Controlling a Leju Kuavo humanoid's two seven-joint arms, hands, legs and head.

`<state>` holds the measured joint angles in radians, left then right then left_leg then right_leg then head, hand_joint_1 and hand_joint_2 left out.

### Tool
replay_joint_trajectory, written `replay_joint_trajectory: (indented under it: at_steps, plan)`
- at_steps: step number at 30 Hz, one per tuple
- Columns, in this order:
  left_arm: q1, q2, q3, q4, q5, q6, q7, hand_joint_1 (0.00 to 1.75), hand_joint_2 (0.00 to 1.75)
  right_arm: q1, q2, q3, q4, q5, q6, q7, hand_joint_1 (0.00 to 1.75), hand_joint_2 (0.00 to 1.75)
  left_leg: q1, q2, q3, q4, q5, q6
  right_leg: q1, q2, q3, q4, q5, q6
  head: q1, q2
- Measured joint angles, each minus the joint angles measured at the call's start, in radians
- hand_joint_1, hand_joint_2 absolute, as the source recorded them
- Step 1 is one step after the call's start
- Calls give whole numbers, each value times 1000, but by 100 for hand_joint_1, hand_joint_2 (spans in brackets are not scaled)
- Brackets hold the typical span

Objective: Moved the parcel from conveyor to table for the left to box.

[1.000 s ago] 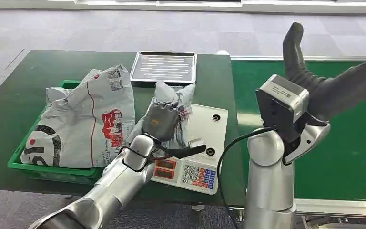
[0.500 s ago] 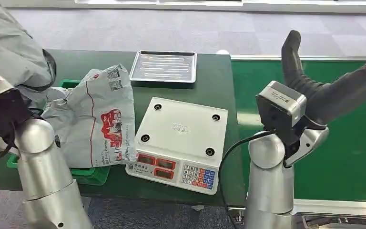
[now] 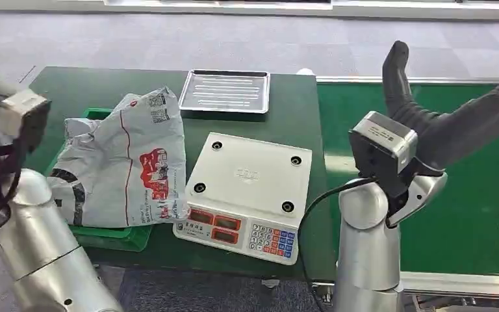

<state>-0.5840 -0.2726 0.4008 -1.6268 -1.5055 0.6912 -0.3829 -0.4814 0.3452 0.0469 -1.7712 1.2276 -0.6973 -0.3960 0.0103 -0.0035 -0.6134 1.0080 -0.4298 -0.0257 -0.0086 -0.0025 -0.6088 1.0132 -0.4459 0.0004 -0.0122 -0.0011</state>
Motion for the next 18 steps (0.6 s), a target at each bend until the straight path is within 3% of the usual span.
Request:
replay_joint_trajectory:
  at_steps: [2,4,5,6,7,8,9,10,18]
  plan:
    - [37,94,-103,110,1,3,325,175,175,-2,0,-1,1,-15,0,-8,0,175,1,9,0,0,0,-1,0,7,-4,0,3,-3,-1,0]
    - [62,177,-226,198,1,-7,523,175,175,-5,0,-2,2,-8,2,9,0,175,2,9,0,0,1,-1,0,7,-4,0,3,-3,-1,0]
    - [75,205,-297,245,1,-12,568,148,175,-8,0,-2,2,-1,3,23,0,175,2,8,0,0,1,-1,0,6,-4,0,3,-3,-1,0]
    - [79,228,-367,314,1,-9,577,80,175,-9,0,-2,1,-1,3,25,0,175,2,5,-1,0,1,-1,0,5,-3,0,3,-3,-1,0]
    - [74,243,-419,380,1,-6,582,58,175,-8,0,-1,2,2,3,25,0,175,2,3,-1,0,1,-1,0,3,-2,0,3,-3,-1,0]
    - [72,257,-463,441,1,-5,582,0,175,-9,0,-1,2,5,3,26,0,175,2,3,-1,0,1,-1,0,3,-1,0,3,-3,-1,0]
    - [71,265,-521,514,1,0,585,0,175,-9,0,0,2,9,2,34,0,175,1,4,-1,0,1,-1,0,5,-3,0,3,-2,-1,0]
    - [59,265,-559,595,1,3,590,0,0,-8,0,2,2,11,2,44,0,175,1,5,-1,0,1,-1,0,6,-3,0,4,-1,-1,0]
    - [-24,260,-721,948,1,7,609,0,0,-7,0,3,4,6,1,25,0,175,-1,6,-1,0,0,0,-2,7,-3,0,4,-1,-1,0]
